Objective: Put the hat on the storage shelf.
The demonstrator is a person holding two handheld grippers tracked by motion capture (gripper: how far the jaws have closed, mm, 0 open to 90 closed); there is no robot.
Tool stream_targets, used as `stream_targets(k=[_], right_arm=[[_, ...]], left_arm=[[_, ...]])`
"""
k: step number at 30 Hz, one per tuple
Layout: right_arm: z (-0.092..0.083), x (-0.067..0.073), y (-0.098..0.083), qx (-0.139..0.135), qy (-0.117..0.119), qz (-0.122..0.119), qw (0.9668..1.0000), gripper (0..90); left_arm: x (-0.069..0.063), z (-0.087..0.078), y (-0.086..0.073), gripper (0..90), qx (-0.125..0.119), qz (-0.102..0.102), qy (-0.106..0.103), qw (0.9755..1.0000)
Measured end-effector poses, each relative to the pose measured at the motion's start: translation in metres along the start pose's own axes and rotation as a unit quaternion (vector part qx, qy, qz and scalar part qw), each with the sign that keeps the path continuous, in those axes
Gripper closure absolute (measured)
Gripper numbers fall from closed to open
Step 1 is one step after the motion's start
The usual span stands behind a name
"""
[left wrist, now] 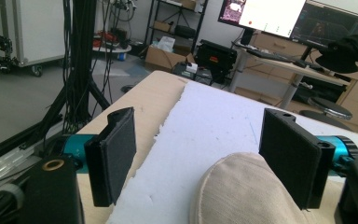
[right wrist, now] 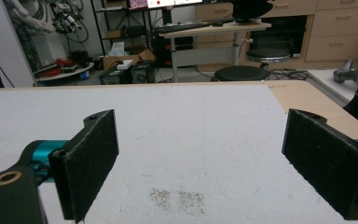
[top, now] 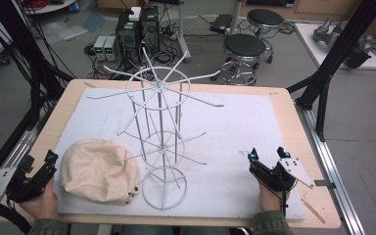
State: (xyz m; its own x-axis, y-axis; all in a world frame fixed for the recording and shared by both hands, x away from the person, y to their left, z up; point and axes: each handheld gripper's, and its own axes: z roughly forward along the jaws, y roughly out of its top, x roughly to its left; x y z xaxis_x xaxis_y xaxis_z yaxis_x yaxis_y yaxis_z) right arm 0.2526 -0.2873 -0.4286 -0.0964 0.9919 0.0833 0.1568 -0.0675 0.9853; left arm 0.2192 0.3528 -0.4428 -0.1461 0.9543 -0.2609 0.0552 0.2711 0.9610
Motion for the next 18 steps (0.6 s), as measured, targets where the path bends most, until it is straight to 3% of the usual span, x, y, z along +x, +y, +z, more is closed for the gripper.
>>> stream_targets(k=[18], right_arm=[[0.0003,-0.0006,-0.0004,0.005,-0.001,0.004,1.0000,9.7]], left_arm=[[-0.0003,0.0010,-0.0005,27.6,0.001,-0.001,-0.003,1.0000]])
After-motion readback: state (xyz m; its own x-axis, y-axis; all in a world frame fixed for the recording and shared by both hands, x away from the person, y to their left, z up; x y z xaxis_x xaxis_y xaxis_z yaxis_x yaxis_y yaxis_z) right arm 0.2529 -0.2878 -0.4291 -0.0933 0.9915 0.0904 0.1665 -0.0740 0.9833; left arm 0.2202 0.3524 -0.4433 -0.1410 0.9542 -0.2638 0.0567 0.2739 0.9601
